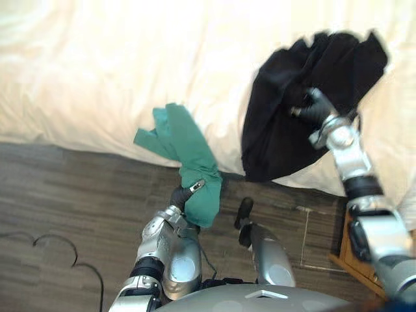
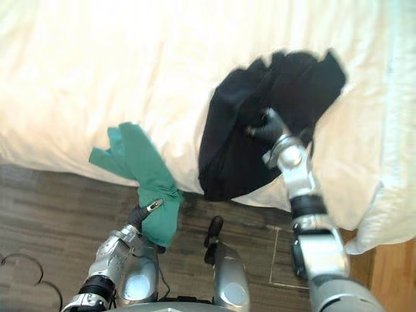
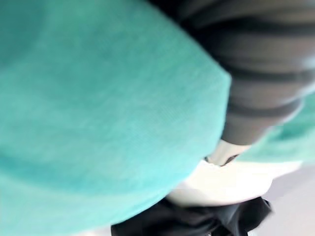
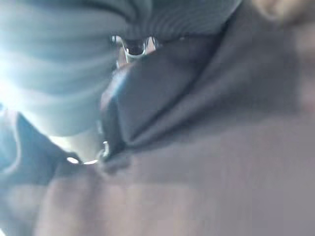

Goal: Tidy the bed and pick cloth on bed and put in laundry

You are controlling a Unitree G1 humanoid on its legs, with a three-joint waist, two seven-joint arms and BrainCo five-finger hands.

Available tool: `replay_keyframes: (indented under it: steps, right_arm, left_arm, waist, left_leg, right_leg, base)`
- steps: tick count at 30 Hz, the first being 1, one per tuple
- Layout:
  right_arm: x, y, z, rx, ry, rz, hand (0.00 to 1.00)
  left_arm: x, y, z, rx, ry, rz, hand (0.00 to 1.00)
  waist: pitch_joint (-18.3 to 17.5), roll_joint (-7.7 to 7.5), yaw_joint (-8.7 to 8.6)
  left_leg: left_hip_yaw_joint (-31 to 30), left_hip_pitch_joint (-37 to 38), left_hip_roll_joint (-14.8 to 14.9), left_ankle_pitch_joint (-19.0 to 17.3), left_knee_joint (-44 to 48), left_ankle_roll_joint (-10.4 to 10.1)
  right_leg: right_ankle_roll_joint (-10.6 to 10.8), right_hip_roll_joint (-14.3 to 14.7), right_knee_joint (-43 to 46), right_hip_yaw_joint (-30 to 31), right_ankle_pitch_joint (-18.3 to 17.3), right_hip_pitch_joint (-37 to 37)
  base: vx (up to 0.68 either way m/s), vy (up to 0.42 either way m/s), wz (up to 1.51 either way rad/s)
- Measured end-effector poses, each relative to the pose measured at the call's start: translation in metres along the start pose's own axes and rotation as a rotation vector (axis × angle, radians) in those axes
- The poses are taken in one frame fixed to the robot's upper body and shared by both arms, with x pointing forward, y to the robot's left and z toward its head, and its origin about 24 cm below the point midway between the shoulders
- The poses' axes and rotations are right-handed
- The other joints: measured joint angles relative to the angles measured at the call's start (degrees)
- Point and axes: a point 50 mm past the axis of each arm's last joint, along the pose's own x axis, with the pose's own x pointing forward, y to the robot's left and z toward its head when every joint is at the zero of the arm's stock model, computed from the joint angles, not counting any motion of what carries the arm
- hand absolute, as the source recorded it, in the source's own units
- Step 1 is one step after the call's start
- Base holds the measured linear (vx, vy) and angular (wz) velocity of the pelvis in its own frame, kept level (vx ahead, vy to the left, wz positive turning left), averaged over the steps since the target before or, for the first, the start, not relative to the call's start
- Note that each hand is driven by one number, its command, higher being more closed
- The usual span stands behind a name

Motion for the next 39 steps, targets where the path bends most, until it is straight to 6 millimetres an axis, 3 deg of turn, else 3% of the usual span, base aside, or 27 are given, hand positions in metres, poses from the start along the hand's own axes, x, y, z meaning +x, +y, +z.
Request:
replay_keyframes:
  steps: [3, 7, 11, 13, 19, 22, 24, 27, 31, 35, 36, 37, 38, 39]
  right_arm:
    - [-0.039, 0.039, -0.052, 0.282, 0.085, 0.027, 1.0]
    - [-0.087, 0.066, -0.095, 0.486, 0.188, 0.039, 1.0]
    - [-0.149, 0.095, -0.135, 0.607, 0.374, 0.063, 1.0]
    - [-0.176, 0.109, -0.147, 0.667, 0.46, 0.078, 1.0]
    - [-0.231, 0.13, -0.165, 0.803, 0.636, 0.101, 1.0]
    - [-0.246, 0.133, -0.167, 0.794, 0.678, 0.11, 1.0]
    - [-0.259, 0.131, -0.17, 0.772, 0.712, 0.103, 1.0]
    - [-0.27, 0.132, -0.172, 0.813, 0.738, 0.012, 1.0]
    - [-0.263, 0.128, -0.173, 0.906, 0.72, -0.106, 1.0]
    - [-0.243, 0.128, -0.166, 0.97, 0.632, -0.102, 1.0]
    - [-0.233, 0.125, -0.163, 0.99, 0.59, -0.114, 1.0]
    - [-0.229, 0.126, -0.162, 1.007, 0.58, -0.12, 1.0]
    - [-0.229, 0.125, -0.162, 1.028, 0.571, -0.142, 1.0]
    - [-0.229, 0.118, -0.161, 1.015, 0.551, -0.146, 1.0]
  left_arm:
    - [-0.01, 0.007, -0.018, 0.037, 0.078, 0.179, 1.0]
    - [-0.037, 0.023, -0.059, -0.025, 0.253, 0.429, 1.0]
    - [-0.075, 0.031, -0.095, -0.161, 0.385, 0.618, 1.0]
    - [-0.089, 0.033, -0.103, -0.247, 0.379, 0.675, 1.0]
    - [-0.102, 0.028, -0.112, -0.342, 0.336, 0.645, 1.0]
    - [-0.109, 0.028, -0.114, -0.365, 0.311, 0.648, 1.0]
    - [-0.115, 0.028, -0.115, -0.375, 0.291, 0.666, 1.0]
    - [-0.12, 0.031, -0.114, -0.376, 0.281, 0.665, 1.0]
    - [-0.13, 0.031, -0.116, -0.422, 0.25, 0.718, 1.0]
    - [-0.139, 0.031, -0.114, -0.478, 0.194, 0.76, 1.0]
    - [-0.133, 0.031, -0.109, -0.473, 0.176, 0.735, 1.0]
    - [-0.131, 0.032, -0.107, -0.472, 0.166, 0.726, 1.0]
    - [-0.13, 0.034, -0.102, -0.471, 0.155, 0.72, 1.0]
    - [-0.119, 0.03, -0.097, -0.482, 0.126, 0.676, 1.0]
  waist:
    - [-5.3, 0.78, -1.74]
    - [-9.7, 2.83, -3.02]
    - [-13.2, 4.47, -4.66]
    - [-13.8, 5.23, -4.87]
    - [-14.7, 6.88, -6.11]
    - [-15.5, 6.72, -6.09]
    - [-16.6, 6.33, -6.37]
    - [-17.0, 5.55, -7.11]
    - [-16.6, 6.24, -5.1]
    - [-16.0, 5.75, -4.17]
    - [-14.2, 6.19, -4.3]
    - [-13.8, 5.81, -4.48]
    - [-13.2, 5.0, -5.51]
    - [-12.7, 7.04, -5.86]
  left_leg:
    - [0.8, 4.6, -0.5, 0.8, -4.4, -0.5]
    - [3.0, 12.6, -1.3, 1.0, -9.1, -0.7]
    - [4.5, 18.6, -2.5, 0.3, -9.4, -1.5]
    - [4.6, 21.2, -2.8, 0.2, -9.6, -1.6]
    - [1.5, 25.4, -2.8, -0.1, -9.7, -1.3]
    - [-1.0, 25.1, -3.6, -0.2, -9.7, -0.8]
    - [-4.9, 23.8, -5.0, -0.2, -9.7, 0.1]
    - [-10.9, 21.0, -8.0, 0.8, -9.7, 1.5]
    - [-11.7, 17.9, -9.6, 2.0, -9.7, 3.2]
    - [-16.8, 14.6, -13.1, 5.3, -9.7, 4.7]
    - [-13.5, 14.1, -13.3, 3.2, -9.6, 8.2]
    - [-7.7, 14.4, -12.9, 1.4, -9.5, 10.4]
    - [5.9, 14.2, -11.1, -1.7, -5.9, 15.4]
    - [15.1, 14.4, -7.8, -0.4, -1.0, 17.5]
  right_leg:
    - [0.2, 0.2, -2.3, 0.4, -0.1, 3.2]
    - [0.7, 0.1, -4.2, 1.5, -0.5, 8.6]
    - [1.5, -1.1, -5.1, 1.3, -1.7, 15.2]
    - [1.7, -1.4, -5.3, 0.9, -2.7, 18.2]
    - [1.9, -1.4, -4.8, -3.3, -3.9, 24.2]
    - [2.5, -2.6, -2.6, -5.1, -5.7, 24.6]
    - [3.4, -3.0, 2.0, -3.8, -10.3, 23.7]
    - [3.0, -2.2, 3.5, -2.0, -13.5, 23.6]
    - [3.2, -2.6, 2.8, -3.8, -14.0, 23.7]
    - [2.9, -4.7, 3.4, -10.4, -13.8, 24.8]
    - [2.6, -5.4, 3.8, -13.7, -13.4, 26.0]
    - [2.7, -6.1, 3.7, -15.6, -13.1, 26.9]
    - [2.5, -7.1, 4.5, -19.1, -11.4, 28.5]
    - [2.1, -8.5, 12.2, -20.8, -11.5, 28.1]
  base:
    - [0.15, -0.006, -0.12]
    - [0.17, 0.005, -0.25]
    - [0.12, 0.014, -0.02]
    - [0.03, -0.005, 0.04]
    - [-0.08, -0.024, 0.3]
    - [-0.1, 0.008, 0.42]
    - [-0.07, -0.009, 0.83]
    - [-0.04, -0.039, 1.39]
    - [0.03, 0.015, 0.9]
    - [0.11, -0.015, 1.03]
    - [0.09, 0.0, 1.28]
    - [0.08, 0.034, 1.73]
    - [0.13, 0.059, 2.14]
    - [0.14, 0.055, 2.28]
